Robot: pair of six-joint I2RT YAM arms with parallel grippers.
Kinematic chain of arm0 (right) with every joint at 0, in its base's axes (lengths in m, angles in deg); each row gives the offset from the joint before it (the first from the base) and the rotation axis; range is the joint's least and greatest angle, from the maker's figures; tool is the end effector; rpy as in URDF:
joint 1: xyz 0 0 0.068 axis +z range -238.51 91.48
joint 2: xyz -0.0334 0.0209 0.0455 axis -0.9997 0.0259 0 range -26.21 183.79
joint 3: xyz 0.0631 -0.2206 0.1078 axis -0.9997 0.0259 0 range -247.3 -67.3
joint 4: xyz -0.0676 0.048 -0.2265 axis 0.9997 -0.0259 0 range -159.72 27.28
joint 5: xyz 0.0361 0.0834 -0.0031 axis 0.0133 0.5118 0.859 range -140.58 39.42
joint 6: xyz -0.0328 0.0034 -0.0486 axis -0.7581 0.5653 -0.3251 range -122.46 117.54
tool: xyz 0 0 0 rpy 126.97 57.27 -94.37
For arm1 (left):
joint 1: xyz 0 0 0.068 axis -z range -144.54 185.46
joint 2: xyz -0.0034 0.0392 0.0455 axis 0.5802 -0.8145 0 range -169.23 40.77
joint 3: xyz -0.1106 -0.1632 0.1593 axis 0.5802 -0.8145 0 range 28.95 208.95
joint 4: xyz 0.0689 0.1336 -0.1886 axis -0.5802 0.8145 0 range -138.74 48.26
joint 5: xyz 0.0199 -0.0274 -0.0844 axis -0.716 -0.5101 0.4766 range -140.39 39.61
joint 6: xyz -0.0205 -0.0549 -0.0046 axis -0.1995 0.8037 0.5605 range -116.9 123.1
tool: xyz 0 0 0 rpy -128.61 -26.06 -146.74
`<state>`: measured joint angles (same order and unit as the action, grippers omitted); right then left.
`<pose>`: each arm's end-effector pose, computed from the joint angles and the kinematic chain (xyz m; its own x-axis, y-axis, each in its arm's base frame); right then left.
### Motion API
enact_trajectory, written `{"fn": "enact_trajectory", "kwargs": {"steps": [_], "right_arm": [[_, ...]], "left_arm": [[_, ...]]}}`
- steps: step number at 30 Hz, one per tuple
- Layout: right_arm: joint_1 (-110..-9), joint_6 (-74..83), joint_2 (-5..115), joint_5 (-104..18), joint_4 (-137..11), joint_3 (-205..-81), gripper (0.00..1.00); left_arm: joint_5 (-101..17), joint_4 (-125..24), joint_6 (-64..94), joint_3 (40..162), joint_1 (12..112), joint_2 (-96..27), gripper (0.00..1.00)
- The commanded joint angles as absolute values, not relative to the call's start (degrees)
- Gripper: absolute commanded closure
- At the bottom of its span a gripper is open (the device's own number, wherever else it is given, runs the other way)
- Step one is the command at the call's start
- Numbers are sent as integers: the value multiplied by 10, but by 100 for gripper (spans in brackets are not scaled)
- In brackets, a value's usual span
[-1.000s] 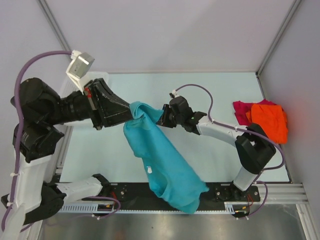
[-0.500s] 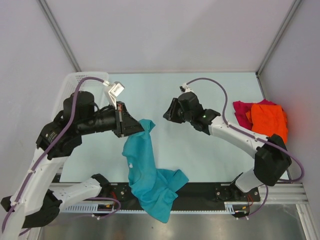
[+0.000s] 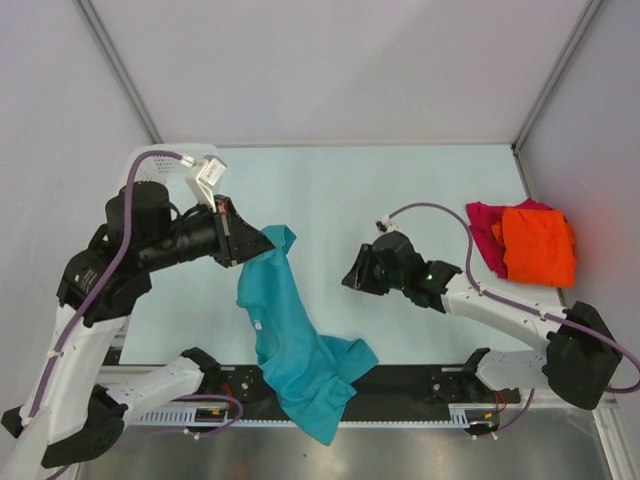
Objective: Fold and stack the t-shirts
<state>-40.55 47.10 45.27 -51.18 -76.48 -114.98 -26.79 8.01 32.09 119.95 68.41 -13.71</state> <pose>0.1768 0.1954 0.2387 -0.8258 0.2205 -0.5190 -0.1674 0.7830 0.5991 0.0983 -0.0838 0.4540 -0.6482 -0.1091 -0.7536 0.5709 0.5852 -0.5758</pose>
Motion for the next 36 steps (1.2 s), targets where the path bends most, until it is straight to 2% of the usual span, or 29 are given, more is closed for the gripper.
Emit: {"fn": "enact_trajectory", "kwargs": {"steps": [1, 17, 23, 36], "right_arm": [[-364, 534, 423, -505, -774, -1099, 59], [-199, 672, 291, -610, -936, -1070, 57], [-173, 715, 324, -569, -826, -996, 57], [-159, 687, 475, -559, -749, -1034, 57]], "left_arm": [[-263, 58, 323, 1205, 674, -126, 100], [-228, 34, 325, 1169, 650, -122, 100], [-217, 32, 323, 1173, 641, -126, 100], [-209, 46, 315, 1193, 631, -127, 100]]}}
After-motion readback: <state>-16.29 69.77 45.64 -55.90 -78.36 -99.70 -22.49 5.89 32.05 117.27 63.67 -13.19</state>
